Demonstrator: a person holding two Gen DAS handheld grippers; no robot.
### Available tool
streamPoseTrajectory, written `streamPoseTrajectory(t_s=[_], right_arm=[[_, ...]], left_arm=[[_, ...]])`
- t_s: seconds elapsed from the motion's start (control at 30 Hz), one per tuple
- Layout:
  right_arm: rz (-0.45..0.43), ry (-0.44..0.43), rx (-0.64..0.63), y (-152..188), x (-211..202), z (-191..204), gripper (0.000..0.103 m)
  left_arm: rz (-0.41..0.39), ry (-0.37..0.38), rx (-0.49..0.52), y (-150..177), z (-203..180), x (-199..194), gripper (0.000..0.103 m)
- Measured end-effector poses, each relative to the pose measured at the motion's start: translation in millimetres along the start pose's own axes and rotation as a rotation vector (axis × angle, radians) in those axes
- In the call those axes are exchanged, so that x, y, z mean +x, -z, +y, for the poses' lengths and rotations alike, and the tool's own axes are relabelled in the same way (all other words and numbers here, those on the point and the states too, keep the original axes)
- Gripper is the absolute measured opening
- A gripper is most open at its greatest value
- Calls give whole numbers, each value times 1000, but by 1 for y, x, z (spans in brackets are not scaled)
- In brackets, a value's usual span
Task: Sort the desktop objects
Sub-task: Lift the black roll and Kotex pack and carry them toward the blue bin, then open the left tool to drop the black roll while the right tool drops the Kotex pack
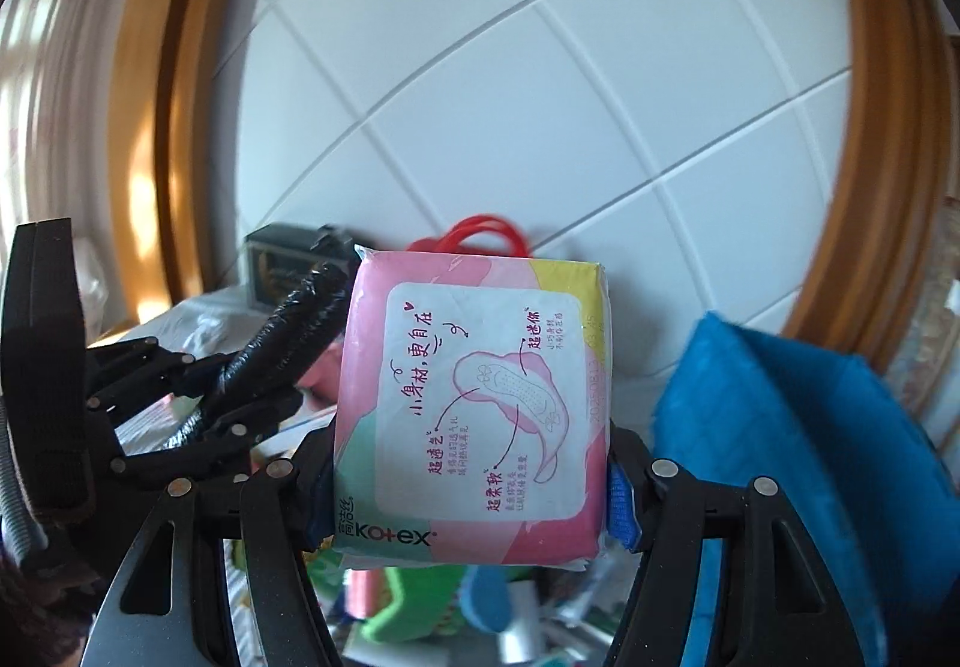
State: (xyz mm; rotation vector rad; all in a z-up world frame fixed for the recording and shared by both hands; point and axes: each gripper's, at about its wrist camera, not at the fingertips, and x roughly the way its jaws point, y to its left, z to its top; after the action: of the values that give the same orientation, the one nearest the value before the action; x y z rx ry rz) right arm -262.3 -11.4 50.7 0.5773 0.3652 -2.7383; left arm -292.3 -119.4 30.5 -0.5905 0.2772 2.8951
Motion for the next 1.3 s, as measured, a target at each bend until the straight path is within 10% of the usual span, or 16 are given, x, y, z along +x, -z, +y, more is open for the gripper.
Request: streamPoseTrajectory(t_s=[0.57, 1.03, 1.1, 1.17, 1.3], right_arm=[[-25, 392, 194, 28, -107, -244, 67], [117, 472, 312, 89, -91, -424, 72], [126, 470, 345, 92, -82, -442, 87], [126, 479, 359, 93, -78, -455, 93], [117, 478, 374, 93, -73, -465, 93]], left_arm=[[-133, 267, 161, -125, -257, 40, 29], [-44, 255, 226, -172, -410, 103, 31], [-38, 215, 223, -180, -420, 111, 39], [-40, 166, 235, -184, -427, 116, 86], [-87, 118, 249, -189, -435, 116, 96]])
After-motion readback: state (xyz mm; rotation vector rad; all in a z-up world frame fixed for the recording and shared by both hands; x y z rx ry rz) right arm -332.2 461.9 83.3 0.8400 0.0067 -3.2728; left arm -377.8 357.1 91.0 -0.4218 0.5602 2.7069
